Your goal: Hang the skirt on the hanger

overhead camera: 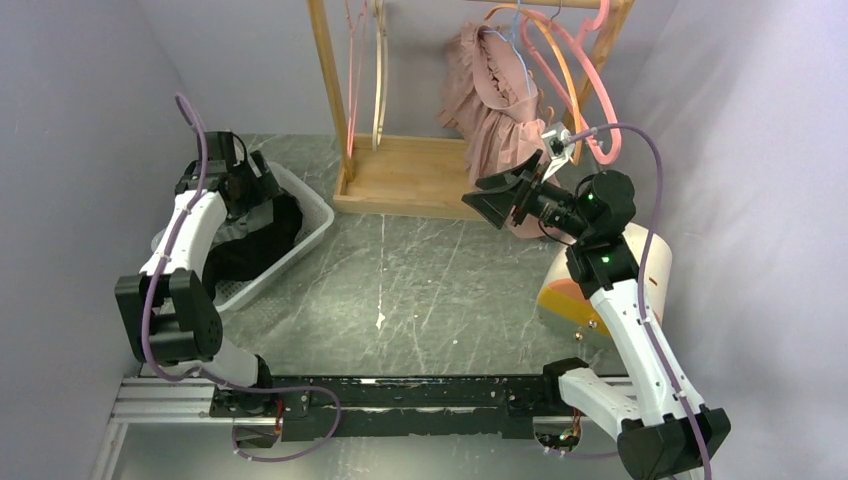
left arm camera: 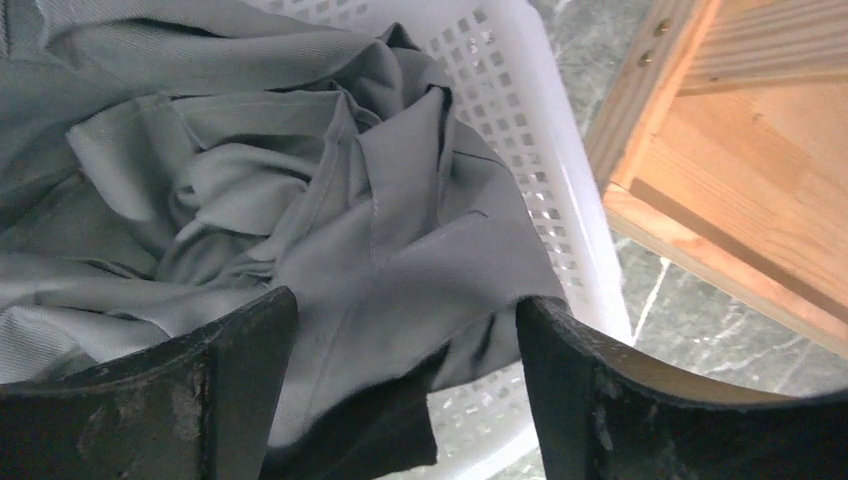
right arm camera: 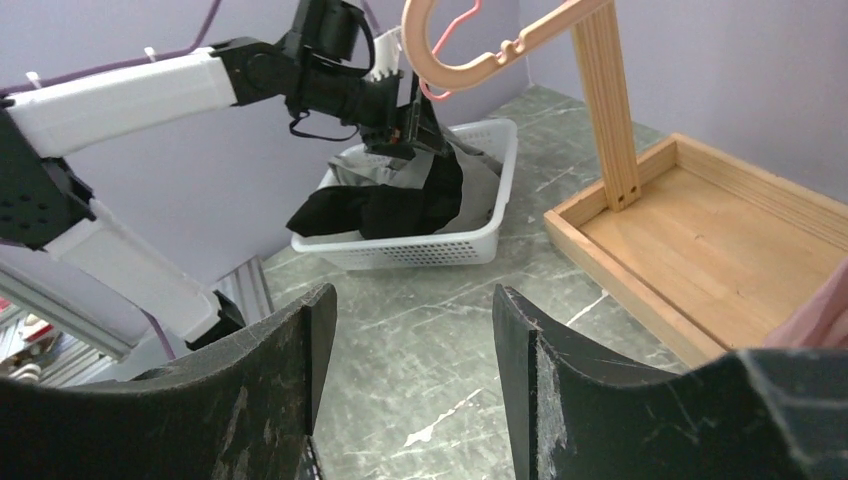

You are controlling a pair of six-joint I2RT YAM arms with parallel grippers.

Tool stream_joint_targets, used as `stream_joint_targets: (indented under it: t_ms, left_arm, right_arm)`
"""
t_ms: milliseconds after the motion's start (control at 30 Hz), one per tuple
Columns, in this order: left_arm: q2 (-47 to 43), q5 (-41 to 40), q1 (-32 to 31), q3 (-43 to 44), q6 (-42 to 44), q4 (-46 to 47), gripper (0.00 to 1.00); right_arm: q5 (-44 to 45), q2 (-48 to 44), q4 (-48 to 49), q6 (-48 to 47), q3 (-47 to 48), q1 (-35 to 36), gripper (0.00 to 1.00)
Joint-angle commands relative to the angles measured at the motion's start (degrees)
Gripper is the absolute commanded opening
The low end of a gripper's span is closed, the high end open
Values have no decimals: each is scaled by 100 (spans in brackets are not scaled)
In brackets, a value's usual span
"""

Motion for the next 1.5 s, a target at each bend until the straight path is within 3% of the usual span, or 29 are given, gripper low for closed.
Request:
stream_joint_targets:
  t_ms: [0,200,267,467,733,933,1167,1267,1467]
  left_arm:
    - [215,-405,35,415,405,-245,73]
    - [382,-718,44,810,625,-355,17]
    - [330,-910,44,1137,785,-346,7]
    - [-143,-1523,39,2180,1492,76,7]
    - [-1476,-1482,37,1640,2363,2006,7]
    - [-1552,-1506,35,2199,2602,2676,7]
    - [-1648,-516,40,3271,2056,2418,7]
    - [-1838,-7,34,3512,1617,1972,7]
    - [-2102,1050,37,4064,1221,573,7]
  right_arm:
    - [60,-213,453,238,-46,-4,62]
    - [406,-369,317,182,-77,-3,61]
    - [424,-401,381,209,-94,-3,62]
    - [571,-446,514,296,-208,-5,61]
    - [680,-461,602,396,-331,-1,62]
    - [675,-416,574,426,-354,-7,62]
    - [685,-413,727,705,-419,2,62]
    - [689,-389,735,807,-433,-3,62]
    - [1547,-489,307,752,-395,1,60]
